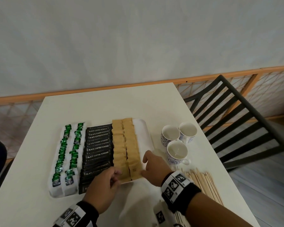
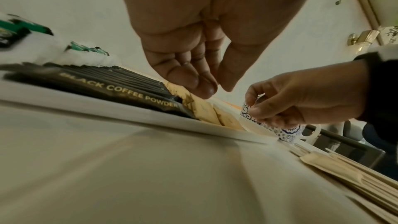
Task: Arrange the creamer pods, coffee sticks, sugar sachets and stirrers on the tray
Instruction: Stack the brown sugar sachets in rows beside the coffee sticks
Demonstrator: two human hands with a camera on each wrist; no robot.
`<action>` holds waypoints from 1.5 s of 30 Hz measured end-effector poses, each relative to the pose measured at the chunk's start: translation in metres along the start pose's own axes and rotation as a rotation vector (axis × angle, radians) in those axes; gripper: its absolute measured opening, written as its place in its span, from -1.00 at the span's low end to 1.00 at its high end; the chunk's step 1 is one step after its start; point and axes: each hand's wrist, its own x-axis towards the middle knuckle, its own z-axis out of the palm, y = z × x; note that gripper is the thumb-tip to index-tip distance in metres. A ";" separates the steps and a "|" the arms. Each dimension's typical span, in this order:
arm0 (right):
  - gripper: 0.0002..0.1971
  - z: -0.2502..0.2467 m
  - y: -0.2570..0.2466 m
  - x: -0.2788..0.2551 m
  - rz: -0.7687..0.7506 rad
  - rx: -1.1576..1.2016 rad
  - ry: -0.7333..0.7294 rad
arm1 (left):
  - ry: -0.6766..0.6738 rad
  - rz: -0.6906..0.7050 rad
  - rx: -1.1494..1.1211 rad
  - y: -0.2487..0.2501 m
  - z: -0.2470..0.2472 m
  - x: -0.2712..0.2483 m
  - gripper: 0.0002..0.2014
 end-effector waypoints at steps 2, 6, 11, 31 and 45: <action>-0.79 -0.016 0.010 -0.017 -0.059 -0.005 -0.024 | -0.038 0.022 0.015 0.003 0.004 -0.006 -0.81; -0.91 -0.042 0.045 -0.062 -0.053 -0.085 -0.046 | -0.155 0.072 0.056 0.011 0.017 -0.016 -0.91; -0.89 -0.042 0.079 -0.121 -0.014 -0.181 -0.083 | -0.392 0.188 0.177 0.029 0.041 -0.027 -0.81; -0.56 0.034 0.081 -0.169 -0.299 -0.495 -0.122 | -0.433 0.428 0.397 0.059 0.091 -0.036 -0.87; -0.60 0.042 0.046 -0.135 -0.325 -0.637 -0.196 | -0.411 0.432 0.726 0.066 0.094 -0.016 -0.73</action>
